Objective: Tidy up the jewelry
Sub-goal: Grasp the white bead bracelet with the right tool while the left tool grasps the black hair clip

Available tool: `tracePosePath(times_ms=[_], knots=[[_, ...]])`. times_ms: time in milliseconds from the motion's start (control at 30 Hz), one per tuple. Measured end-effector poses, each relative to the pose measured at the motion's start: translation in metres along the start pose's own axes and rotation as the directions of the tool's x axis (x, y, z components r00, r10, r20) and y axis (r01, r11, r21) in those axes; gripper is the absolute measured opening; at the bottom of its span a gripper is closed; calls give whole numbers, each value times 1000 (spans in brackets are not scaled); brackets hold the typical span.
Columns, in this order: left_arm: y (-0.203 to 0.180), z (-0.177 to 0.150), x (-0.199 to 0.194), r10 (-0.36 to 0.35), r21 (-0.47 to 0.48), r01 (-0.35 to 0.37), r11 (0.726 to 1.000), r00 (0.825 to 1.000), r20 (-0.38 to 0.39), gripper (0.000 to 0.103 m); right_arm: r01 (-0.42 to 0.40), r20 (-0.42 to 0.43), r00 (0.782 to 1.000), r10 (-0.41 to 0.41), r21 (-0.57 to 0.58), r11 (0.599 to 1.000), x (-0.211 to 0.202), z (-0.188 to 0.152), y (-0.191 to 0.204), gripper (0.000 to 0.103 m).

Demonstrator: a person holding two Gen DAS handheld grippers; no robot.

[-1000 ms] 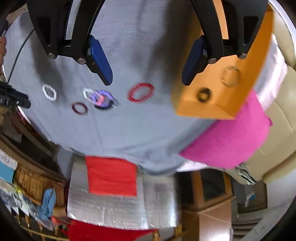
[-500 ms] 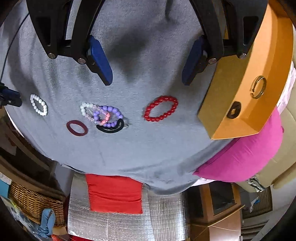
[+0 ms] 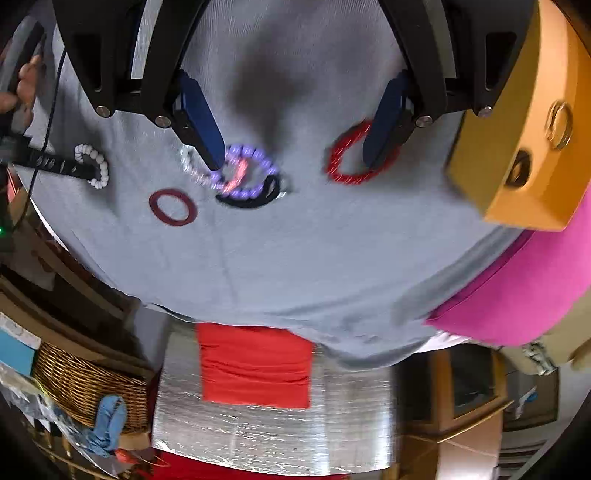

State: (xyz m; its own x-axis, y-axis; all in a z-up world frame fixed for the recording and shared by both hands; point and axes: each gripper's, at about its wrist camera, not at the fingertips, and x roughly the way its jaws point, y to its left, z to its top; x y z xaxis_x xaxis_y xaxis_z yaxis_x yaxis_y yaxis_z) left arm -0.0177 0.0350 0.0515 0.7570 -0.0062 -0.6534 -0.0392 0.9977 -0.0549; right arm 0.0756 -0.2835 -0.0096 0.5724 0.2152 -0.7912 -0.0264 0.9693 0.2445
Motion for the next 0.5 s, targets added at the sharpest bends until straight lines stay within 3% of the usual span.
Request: tracePosePath(times_ms=[100, 200, 267, 333, 433, 500], knots=[[-6, 9, 17, -6, 36, 6, 999, 1000, -2, 78, 3, 10, 1000, -3, -38, 999, 1, 1, 5, 17], [-4, 17, 35, -40, 14, 40, 999, 999, -2, 78, 1, 8, 1000, -1, -59, 998, 1, 1, 7, 15], [0, 20, 47, -76, -20, 75, 997, 997, -26, 68, -1, 6, 1000, 1, -62, 998, 1, 0, 7, 15], [-1, 22, 57, -113, -31, 111, 993, 992, -63, 41, -4, 3, 1000, 4, -69, 998, 1, 1, 6, 15], [-5, 20, 65, -135, -17, 134, 991, 986, -96, 22, 2, 7, 1000, -1, -83, 997, 2, 0, 7, 15], [-7, 18, 64, -152, -20, 150, 988, 983, -99, 19, 5, 8, 1000, -4, -88, 996, 2, 0, 10, 15]])
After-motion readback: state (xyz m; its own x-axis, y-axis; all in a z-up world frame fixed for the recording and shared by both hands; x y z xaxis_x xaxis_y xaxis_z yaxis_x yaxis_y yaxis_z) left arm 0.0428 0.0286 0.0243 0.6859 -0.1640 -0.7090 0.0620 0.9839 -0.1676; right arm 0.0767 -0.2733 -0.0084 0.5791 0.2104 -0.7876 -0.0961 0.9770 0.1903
